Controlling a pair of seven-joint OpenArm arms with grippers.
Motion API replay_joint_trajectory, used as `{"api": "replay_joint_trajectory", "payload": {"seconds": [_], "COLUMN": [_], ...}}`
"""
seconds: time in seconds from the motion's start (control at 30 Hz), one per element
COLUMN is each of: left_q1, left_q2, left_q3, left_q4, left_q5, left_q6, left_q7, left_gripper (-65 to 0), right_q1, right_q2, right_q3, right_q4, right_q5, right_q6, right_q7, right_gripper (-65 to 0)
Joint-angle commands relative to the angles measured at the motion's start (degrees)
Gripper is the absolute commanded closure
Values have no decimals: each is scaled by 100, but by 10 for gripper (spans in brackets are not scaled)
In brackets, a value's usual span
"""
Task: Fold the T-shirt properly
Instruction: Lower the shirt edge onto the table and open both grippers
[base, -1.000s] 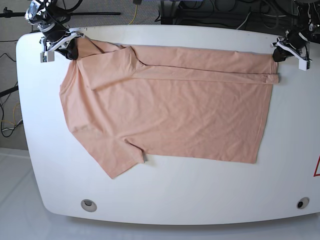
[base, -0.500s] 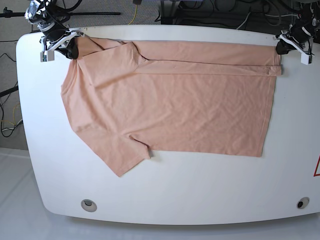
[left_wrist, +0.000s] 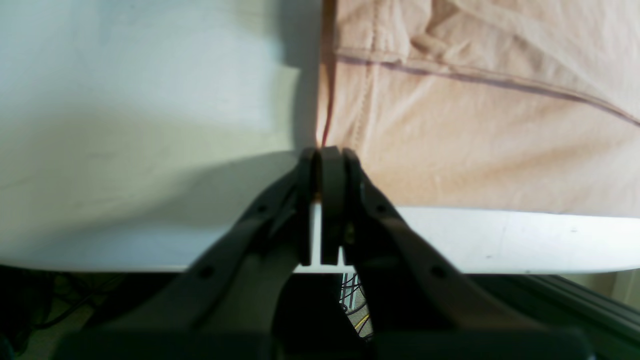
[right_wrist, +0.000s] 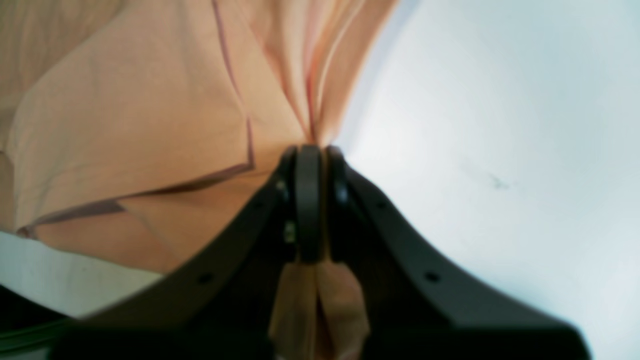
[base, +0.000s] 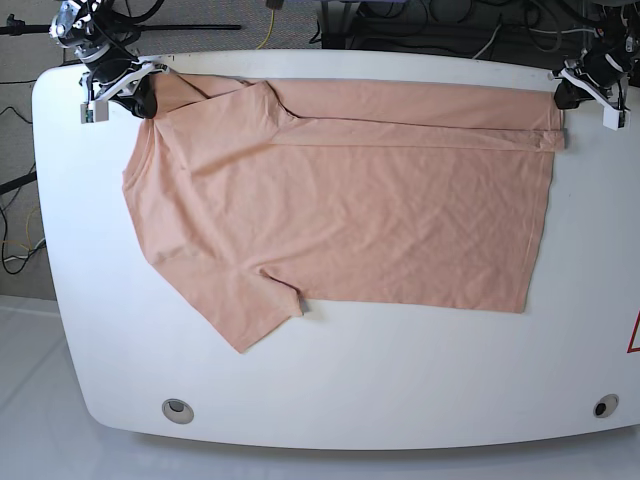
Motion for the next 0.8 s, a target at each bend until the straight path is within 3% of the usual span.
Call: {"api": "replay_joint_trajectory", "payload": {"seconds": [0.0, 0.77], "left_q1": [219, 422], "left_q2": [-14, -42], "left_q3": [23, -30], "left_q4": [-98, 177], "left_q5": [618, 414], "left_q6": [184, 112], "left_q7": [627, 700], "left_gripper": [0, 0], "right_q1": [-70, -107], "right_q2": [44, 22], "right_q3": [6, 5], "right_q4": [53, 104], "right_q5": [-132, -224], "right_q6": [-55, -48], "right_q7": [-116, -155], "right_gripper": [0, 0]}}
